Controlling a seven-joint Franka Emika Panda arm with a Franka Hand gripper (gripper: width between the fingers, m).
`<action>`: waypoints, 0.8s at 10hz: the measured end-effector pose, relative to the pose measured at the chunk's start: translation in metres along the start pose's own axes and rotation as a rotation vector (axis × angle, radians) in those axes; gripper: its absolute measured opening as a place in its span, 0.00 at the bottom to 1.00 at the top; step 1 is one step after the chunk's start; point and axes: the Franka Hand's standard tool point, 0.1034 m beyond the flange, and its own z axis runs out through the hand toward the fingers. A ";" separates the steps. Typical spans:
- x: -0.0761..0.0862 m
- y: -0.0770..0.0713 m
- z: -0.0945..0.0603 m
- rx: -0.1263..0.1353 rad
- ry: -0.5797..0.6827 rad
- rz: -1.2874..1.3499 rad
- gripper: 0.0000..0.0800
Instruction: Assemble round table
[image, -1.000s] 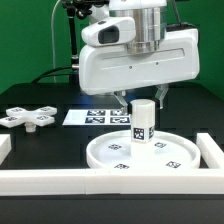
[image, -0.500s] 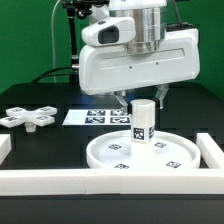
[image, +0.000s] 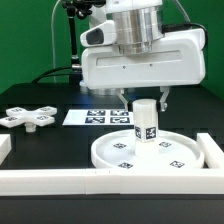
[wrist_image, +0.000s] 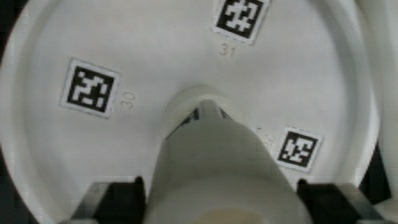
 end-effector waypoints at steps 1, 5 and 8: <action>-0.001 0.000 0.000 0.010 -0.002 0.136 0.51; -0.002 -0.003 0.001 0.021 -0.010 0.378 0.51; -0.001 -0.004 0.002 0.061 -0.011 0.644 0.51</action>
Offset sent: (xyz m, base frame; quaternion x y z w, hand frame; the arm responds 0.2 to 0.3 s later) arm 0.0000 0.0000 0.0000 0.0000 0.0000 0.1938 0.9810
